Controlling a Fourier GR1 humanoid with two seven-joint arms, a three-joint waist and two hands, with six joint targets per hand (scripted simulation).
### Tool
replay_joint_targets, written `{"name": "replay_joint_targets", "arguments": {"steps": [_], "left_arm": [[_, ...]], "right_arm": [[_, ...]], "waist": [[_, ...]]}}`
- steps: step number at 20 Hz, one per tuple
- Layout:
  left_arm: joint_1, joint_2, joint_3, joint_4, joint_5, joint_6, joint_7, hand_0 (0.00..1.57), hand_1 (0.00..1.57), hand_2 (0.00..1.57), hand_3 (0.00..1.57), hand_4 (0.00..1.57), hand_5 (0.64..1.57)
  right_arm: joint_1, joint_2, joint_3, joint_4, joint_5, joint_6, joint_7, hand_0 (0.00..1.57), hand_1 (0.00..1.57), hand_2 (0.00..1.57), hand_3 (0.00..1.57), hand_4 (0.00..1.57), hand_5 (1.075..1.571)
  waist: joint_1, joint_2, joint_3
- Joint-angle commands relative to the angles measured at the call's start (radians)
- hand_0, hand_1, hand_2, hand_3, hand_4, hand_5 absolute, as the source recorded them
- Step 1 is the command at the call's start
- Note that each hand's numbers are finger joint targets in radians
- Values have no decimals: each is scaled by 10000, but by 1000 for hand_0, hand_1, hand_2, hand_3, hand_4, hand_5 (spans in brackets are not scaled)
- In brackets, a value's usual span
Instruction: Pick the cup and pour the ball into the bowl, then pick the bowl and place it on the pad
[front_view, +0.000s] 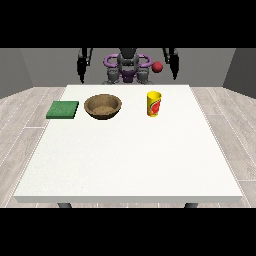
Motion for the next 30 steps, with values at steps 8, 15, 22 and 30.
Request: {"name": "replay_joint_targets", "arguments": {"steps": [8, 15, 22, 30], "left_arm": [[73, -865, -1551, -1572, 1060, 1067, 3163, 0, 0, 0, 0, 0, 1537], [-901, -905, -1713, -3173, 381, 2328, 4632, 0, 0, 0, 0, 0, 1532], [-977, -363, -681, -2145, 863, 1180, 1765, 0, 0, 0, 0, 0, 1519], [-2435, -174, 124, 133, 353, 1099, -840, 0, 0, 0, 0, 0, 1478]], "right_arm": [[243, 140, -666, -989, -1440, 134, 1693, 0, 0, 0, 0, 607, 1561], [125, -520, -1582, -2176, -2393, 560, 2617, 0, 0, 0, 0, 539, 1563], [-263, -308, -1751, -1610, -2099, 759, 783, 0, 0, 0, 0, 374, 1563], [-1738, -249, -1765, -1086, -1787, 504, 52, 0, 0, 0, 0, 219, 1570]], "waist": [[-526, -3189, -169], [-432, -2186, -190], [-475, -328, -194], [-724, 1499, -198]]}}
